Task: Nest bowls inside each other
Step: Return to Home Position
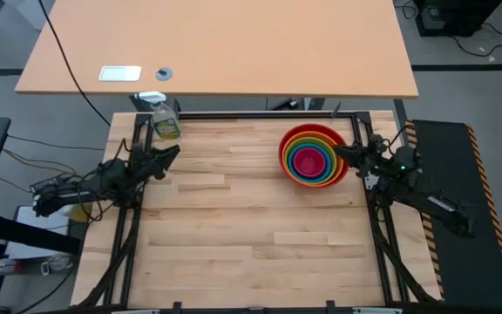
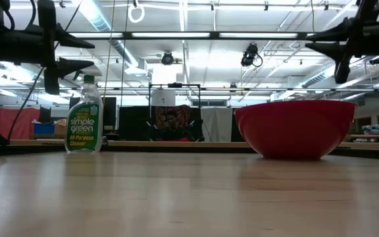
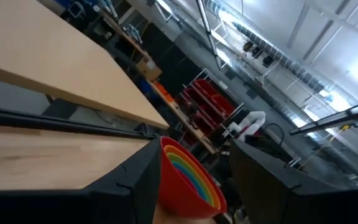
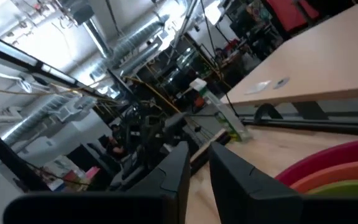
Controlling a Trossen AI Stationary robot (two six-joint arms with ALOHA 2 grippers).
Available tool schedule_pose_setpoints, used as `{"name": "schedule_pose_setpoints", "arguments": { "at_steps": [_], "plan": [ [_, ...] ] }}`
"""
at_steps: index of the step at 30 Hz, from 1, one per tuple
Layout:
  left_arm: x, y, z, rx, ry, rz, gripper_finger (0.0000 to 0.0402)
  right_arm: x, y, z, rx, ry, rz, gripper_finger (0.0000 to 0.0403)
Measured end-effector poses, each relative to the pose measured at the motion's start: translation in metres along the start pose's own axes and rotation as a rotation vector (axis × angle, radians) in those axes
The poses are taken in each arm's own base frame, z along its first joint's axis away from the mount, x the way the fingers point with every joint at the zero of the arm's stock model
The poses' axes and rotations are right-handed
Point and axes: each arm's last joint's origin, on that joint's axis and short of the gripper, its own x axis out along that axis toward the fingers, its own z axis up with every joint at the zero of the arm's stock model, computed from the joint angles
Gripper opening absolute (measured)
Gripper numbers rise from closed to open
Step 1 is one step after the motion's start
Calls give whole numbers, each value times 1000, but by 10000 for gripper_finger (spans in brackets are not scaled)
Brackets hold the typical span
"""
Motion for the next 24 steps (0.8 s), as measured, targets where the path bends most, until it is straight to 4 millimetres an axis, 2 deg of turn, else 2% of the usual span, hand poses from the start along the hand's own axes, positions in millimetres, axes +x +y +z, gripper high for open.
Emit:
{"name": "schedule_pose_setpoints", "arguments": {
  "at_steps": [8,16,24],
  "plan": [
    [-4,2,-13,-20,-9,13,192,5,-25,-26,73,0,-5,66],
    [-6,6,-21,-5,23,99,192,5,-27,-27,18,1,-18,47],
    [-6,11,-25,49,15,191,192,4,-36,-34,33,64,-119,44]
  ]
}}
